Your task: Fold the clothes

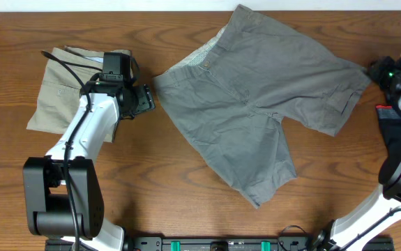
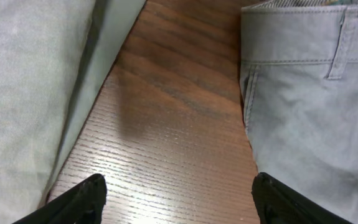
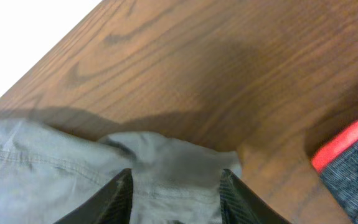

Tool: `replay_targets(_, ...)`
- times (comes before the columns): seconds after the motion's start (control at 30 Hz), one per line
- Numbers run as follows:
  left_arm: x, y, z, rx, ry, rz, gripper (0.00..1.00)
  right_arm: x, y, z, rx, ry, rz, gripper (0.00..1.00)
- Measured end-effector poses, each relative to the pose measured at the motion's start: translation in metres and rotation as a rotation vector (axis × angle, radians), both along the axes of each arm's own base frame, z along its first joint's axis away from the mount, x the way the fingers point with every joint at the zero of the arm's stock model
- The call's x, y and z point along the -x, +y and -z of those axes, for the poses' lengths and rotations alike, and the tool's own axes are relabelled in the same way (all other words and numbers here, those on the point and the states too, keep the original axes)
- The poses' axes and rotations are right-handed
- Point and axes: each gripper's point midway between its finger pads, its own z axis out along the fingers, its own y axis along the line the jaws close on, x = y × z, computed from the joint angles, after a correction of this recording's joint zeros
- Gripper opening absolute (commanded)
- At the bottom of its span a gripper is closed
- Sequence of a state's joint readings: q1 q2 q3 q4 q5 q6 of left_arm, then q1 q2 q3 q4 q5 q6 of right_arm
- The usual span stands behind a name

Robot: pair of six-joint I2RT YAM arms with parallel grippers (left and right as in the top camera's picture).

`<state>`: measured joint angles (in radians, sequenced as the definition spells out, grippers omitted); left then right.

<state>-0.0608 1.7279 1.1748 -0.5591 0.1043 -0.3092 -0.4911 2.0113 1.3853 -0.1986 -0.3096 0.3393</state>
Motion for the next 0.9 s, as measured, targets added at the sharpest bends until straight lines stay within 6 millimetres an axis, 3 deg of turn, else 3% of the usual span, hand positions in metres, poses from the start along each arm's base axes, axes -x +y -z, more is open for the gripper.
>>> replay_targets(0.13,-0.004,-0.007,-0.002,0.015,-0.021,0.069,0.77,0.025,0.005,0.004,-0.14,0.043,-0.035,0.46)
replay_targets(0.23,-0.005,-0.013,-0.004,0.028,-0.037,0.139,0.77,0.043,0.024,-0.002,-0.235,0.079,-0.091,0.46)
replay_targets(0.37,-0.009,-0.018,-0.006,0.025,-0.067,0.213,0.77,0.065,0.074,-0.023,-0.324,0.133,-0.225,0.49)
replay_targets(0.5,-0.015,-0.02,-0.009,0.01,-0.102,0.262,0.78,0.081,0.144,-0.03,-0.357,0.224,-0.411,0.49)
replay_targets(0.53,-0.016,-0.02,-0.01,0.009,-0.107,0.268,0.78,0.085,0.164,-0.027,-0.355,0.263,-0.46,0.44)
replay_targets(0.57,-0.017,-0.02,-0.01,0.006,-0.112,0.274,0.77,0.089,0.183,-0.023,-0.344,0.297,-0.508,0.32)
replay_targets(0.67,-0.018,-0.021,-0.011,0.005,-0.118,0.286,0.77,0.091,0.223,-0.013,-0.261,0.358,-0.597,0.05)
replay_targets(0.8,-0.018,-0.021,-0.011,0.007,-0.118,0.291,0.78,0.083,0.263,0.016,-0.104,0.39,-0.614,0.01)
replay_targets(0.9,-0.017,-0.022,-0.011,0.009,-0.116,0.295,0.78,0.071,0.272,0.038,-0.018,0.378,-0.553,0.01)
